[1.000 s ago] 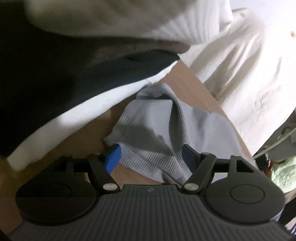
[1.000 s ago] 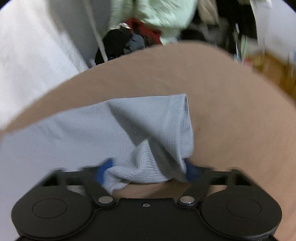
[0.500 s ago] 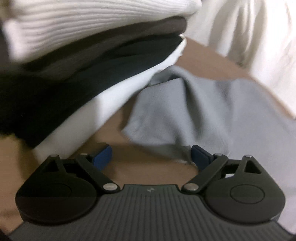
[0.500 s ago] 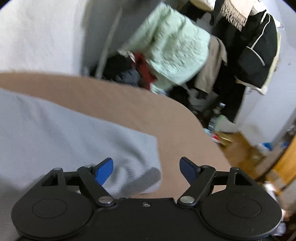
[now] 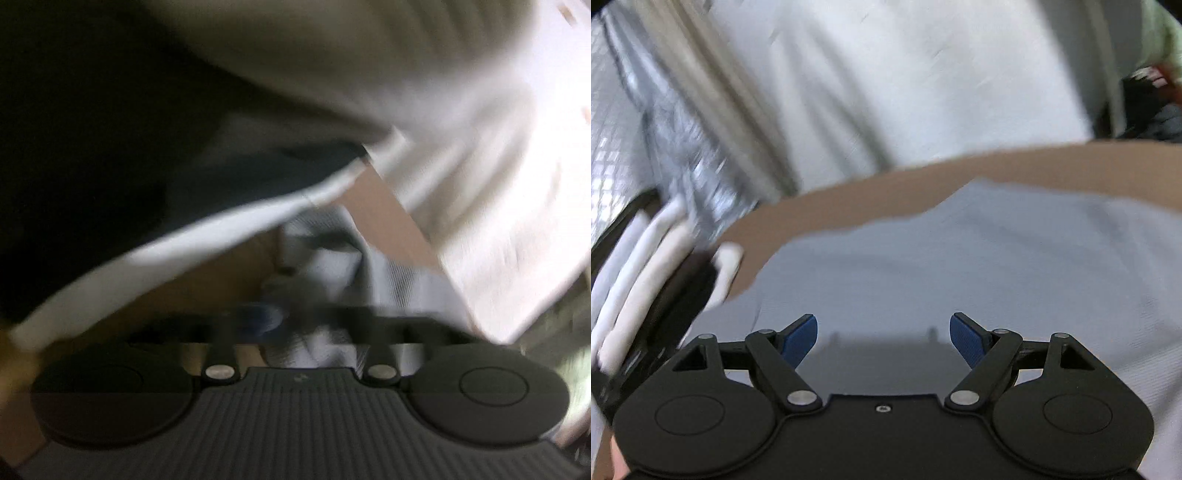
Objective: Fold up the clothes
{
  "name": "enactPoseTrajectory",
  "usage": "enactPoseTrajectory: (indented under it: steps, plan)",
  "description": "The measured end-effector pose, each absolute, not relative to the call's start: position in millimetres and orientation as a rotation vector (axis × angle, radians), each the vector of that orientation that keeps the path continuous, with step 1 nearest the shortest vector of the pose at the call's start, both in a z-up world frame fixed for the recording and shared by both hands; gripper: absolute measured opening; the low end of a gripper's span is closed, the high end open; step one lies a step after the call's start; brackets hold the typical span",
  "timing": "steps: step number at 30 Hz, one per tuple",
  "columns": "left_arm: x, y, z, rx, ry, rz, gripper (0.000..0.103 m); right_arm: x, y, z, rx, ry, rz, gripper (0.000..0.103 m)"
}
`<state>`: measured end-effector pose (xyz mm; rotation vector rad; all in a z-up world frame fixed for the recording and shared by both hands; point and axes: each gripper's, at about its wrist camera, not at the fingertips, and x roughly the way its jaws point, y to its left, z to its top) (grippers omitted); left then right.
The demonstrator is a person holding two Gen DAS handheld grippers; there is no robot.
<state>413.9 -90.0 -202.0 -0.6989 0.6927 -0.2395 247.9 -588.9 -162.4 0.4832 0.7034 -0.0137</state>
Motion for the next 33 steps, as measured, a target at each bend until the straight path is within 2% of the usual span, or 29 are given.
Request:
enactPoseTrajectory:
  steps: [2,5,8,11,14,16,17,18,21,25,27,29,30,31,32,33]
  plan:
    - [407,-98,-191,-0.684,0.634,-0.371,0.004,258,-563,-168,0.431,0.747,0.023,0.083]
    - [376,-150,-141,-0.426,0.481,-0.681,0.004,270,-549,-177,0.35,0.792,0.057,0.083]
    - [348,-210,-140,-0.271,0.607,-0.894,0.005,275,-542,-179,0.304,0.81,0.067,0.083]
    - [339,-243,-172,-0.187,0.835,-0.859,0.005,270,-543,-173,0.319,0.791,0.048,0.083]
    - [326,-241,-182,-0.159,0.876,-0.841,0.008,262,-549,-162,0.363,0.759,0.047,0.083]
    - [320,-239,-170,-0.163,0.863,-0.826,0.01,258,-548,-156,0.392,0.75,0.077,0.083]
    - [330,-243,-166,-0.172,0.857,-0.82,0.014,257,-548,-155,0.41,0.749,0.098,0.083]
    - [336,-235,-166,-0.164,0.841,-0.811,0.025,257,-547,-157,0.424,0.754,0.11,0.083]
    - [348,-221,-164,-0.127,0.801,-0.788,0.039,262,-548,-167,0.458,0.791,0.091,0.085]
    - [341,-226,-167,-0.082,0.783,-0.769,0.042,274,-555,-191,0.508,0.864,0.01,0.088]
    - [344,-224,-162,-0.086,0.744,-0.739,0.047,274,-561,-203,0.612,0.858,0.037,0.088]
    - [347,-221,-157,-0.091,0.705,-0.71,0.044,273,-566,-210,0.715,0.818,0.08,0.086]
    - [348,-220,-155,-0.093,0.686,-0.695,0.018,274,-566,-212,0.761,0.807,0.112,0.076]
    - [349,-219,-152,-0.095,0.666,-0.68,0.003,276,-567,-215,0.809,0.796,0.146,0.065]
    - [350,-218,-150,-0.098,0.647,-0.665,0.004,280,-565,-213,0.848,0.778,0.132,0.022]
    - [352,-217,-147,-0.1,0.628,-0.65,0.004,285,-563,-210,0.886,0.758,0.11,0.009]
